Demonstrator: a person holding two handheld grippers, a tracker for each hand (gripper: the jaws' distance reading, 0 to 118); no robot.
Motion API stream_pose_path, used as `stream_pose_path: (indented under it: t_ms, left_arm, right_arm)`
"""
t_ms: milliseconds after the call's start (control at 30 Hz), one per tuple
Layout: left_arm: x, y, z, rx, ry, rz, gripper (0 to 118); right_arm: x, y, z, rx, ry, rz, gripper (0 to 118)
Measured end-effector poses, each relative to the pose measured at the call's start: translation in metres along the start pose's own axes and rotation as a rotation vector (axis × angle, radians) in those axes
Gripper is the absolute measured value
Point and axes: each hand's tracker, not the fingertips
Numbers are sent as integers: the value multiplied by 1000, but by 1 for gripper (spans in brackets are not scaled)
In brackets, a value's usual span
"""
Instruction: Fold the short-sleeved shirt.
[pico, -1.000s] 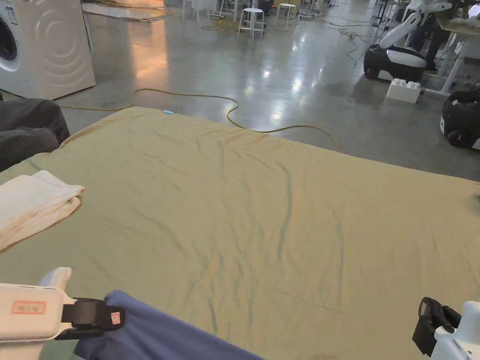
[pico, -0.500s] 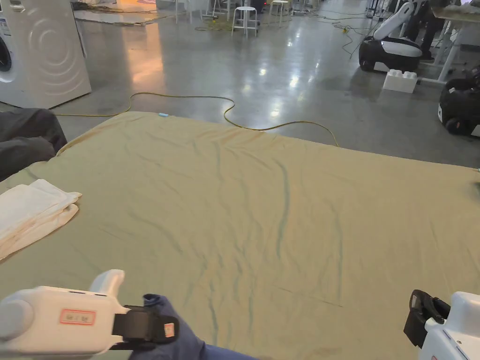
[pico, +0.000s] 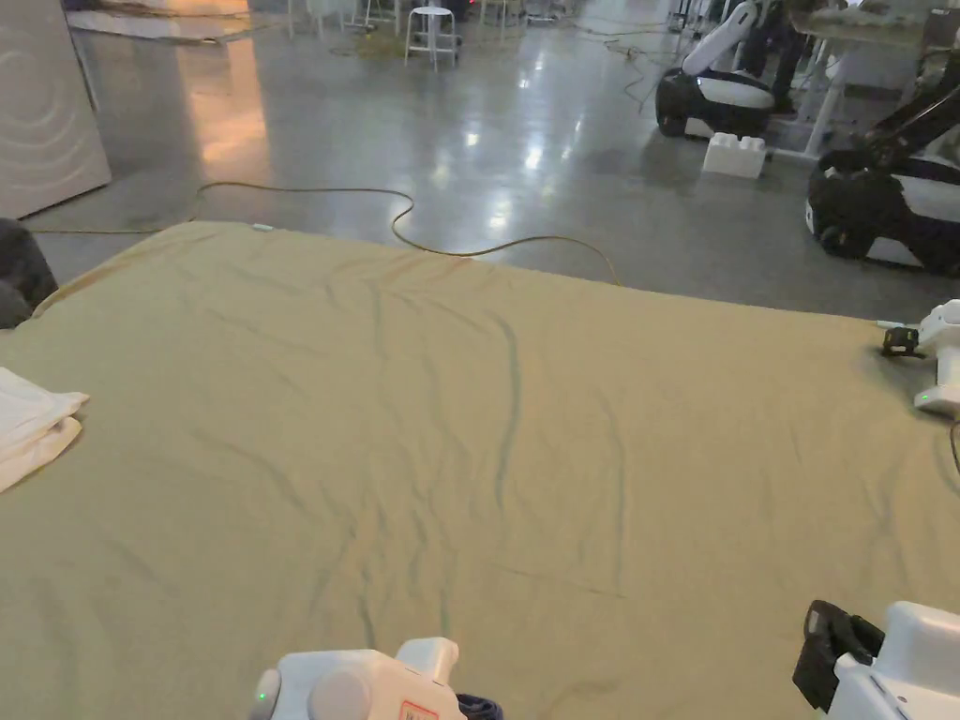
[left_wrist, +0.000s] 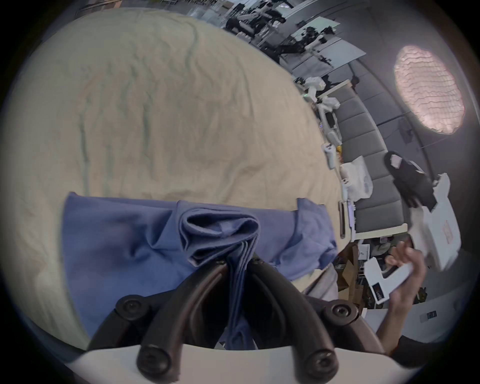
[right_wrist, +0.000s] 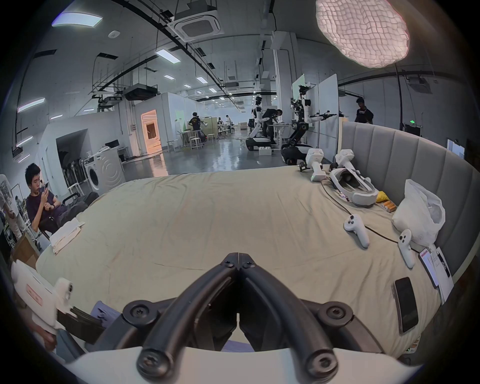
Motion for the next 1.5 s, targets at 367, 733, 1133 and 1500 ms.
stream_pose_path:
  t_ms: [367,733,1133,1500]
  left_arm:
    - [8,-1,-22,-48,52,10,41]
    - [4,6,45,97,56,-20,30]
    - [14,-6,-15,-89,41,-125,20]
    - [24,-35,-46,-134,-1,-120,19]
  right_arm:
    - [12,-7,0,-33,-34,-19,0]
    - [14,-3,6,-3,-21,1,0]
    - [22,2,11,27,-41,-3,0]
    - [25,-4,14,6,-52,-13,0]
